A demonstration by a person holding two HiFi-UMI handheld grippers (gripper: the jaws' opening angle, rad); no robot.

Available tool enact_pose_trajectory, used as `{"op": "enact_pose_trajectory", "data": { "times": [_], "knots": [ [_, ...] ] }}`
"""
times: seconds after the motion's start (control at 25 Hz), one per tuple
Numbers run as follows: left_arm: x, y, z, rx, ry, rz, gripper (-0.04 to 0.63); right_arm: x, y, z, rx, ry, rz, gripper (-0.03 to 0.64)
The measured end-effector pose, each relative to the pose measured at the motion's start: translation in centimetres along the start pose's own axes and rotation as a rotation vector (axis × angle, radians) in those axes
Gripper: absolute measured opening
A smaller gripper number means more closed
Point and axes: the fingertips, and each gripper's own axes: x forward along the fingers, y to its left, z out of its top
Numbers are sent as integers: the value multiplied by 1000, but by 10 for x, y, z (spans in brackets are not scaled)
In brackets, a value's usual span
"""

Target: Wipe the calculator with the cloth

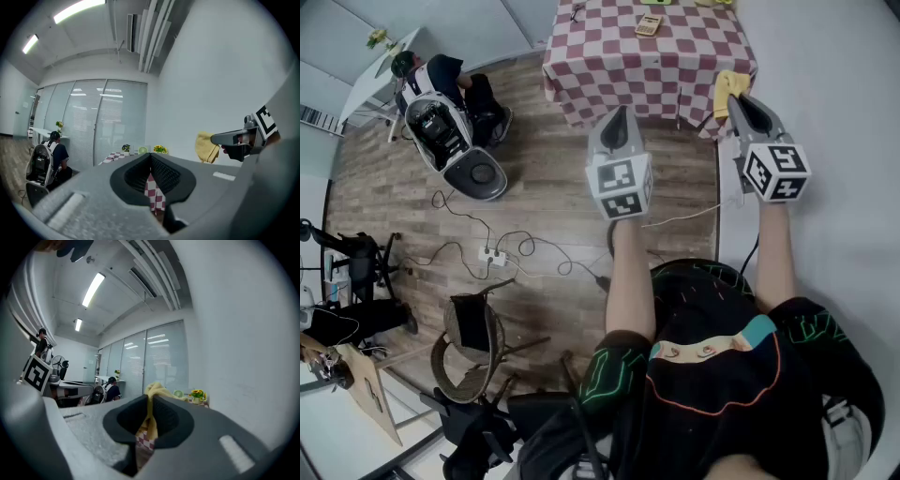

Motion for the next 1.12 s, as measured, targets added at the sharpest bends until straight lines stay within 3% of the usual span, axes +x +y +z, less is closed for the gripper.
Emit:
{"op": "enact_pose_trajectory", "data": {
  "times": [0.2,0.48,0.76,0.96,1.12],
  "knots": [
    [-4,15,-7,-29,-11,-1,11,3,23,-4,-22,12,20,37],
    [-1,28,-11,-67,-22,-17,11,-4,30,-6,-33,17,-34,37],
    [9,11,-14,-49,-19,-74,11,-10,3,-15,-17,55,-111,38],
    [18,41,-13,-56,-22,-24,11,18,13,-14,-27,45,-71,38],
    [38,57,-17,-42,-16,4,11,50,-6,-22,5,40,-82,38]
  ]
}}
